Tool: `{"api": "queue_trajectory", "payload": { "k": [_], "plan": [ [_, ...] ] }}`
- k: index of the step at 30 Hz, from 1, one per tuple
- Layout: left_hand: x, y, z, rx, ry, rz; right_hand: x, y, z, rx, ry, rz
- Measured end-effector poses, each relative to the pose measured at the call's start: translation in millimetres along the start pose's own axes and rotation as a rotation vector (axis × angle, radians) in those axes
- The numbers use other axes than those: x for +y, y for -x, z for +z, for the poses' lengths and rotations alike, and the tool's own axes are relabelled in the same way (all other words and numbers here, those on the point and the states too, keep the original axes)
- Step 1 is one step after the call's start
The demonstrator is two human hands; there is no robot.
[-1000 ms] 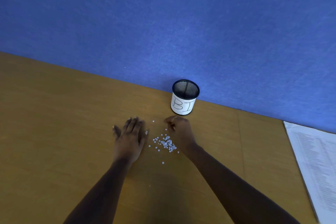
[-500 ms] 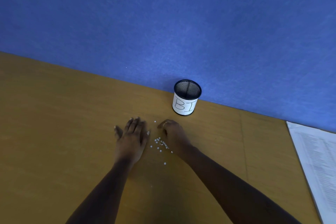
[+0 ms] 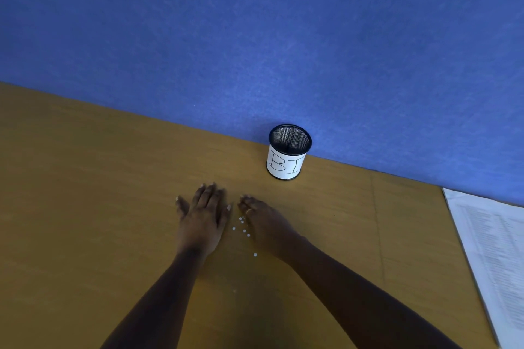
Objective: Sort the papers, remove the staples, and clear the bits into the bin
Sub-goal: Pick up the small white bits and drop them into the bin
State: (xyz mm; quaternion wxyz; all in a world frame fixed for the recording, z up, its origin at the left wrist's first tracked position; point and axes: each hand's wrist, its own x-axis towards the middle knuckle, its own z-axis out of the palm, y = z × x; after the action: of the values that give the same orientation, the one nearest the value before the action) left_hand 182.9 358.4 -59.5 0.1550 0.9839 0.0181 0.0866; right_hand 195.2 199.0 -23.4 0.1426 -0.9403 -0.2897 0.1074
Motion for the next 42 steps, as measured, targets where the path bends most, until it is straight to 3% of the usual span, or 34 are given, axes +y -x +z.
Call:
{"api": "queue_trajectory", "payload": {
  "k": [7, 14, 17, 22, 27, 29, 42],
  "plan": [
    [1.0, 0.4, -2.0, 0.007, 0.011, -0.001, 5.4, 30.0, 1.7, 0.016, -0.093, 0.046],
    [1.2, 0.4, -3.4, 0.007, 0.026, -0.003, 4.9, 46.1, 9.3, 0.346, -0.249, 0.303],
    [1.6, 1.0, -4.1, 0.005, 0.02, -0.001, -10.9, 54.7, 27.6, 0.306, -0.243, 0.388],
    [1.5, 0.7, -4.2, -0.009, 0.002, 0.001, -32.7, 51.1, 35.4, 0.233, -0.267, 0.349],
    [0.5, 0.0, -2.4, -0.003, 0.02, -0.001, -39.5, 30.1, 35.7, 0.2, -0.147, 0.453],
    [-0.1, -0.1, -1.2, 0.0, 0.027, -0.002, -38.2, 28.0, 35.3, 0.089, -0.063, 0.369],
    [0.3, -0.3, -1.4, -0.003, 0.012, -0.01, -2.4, 36.2, 16.3, 0.097, 0.161, 0.04]
  ]
}}
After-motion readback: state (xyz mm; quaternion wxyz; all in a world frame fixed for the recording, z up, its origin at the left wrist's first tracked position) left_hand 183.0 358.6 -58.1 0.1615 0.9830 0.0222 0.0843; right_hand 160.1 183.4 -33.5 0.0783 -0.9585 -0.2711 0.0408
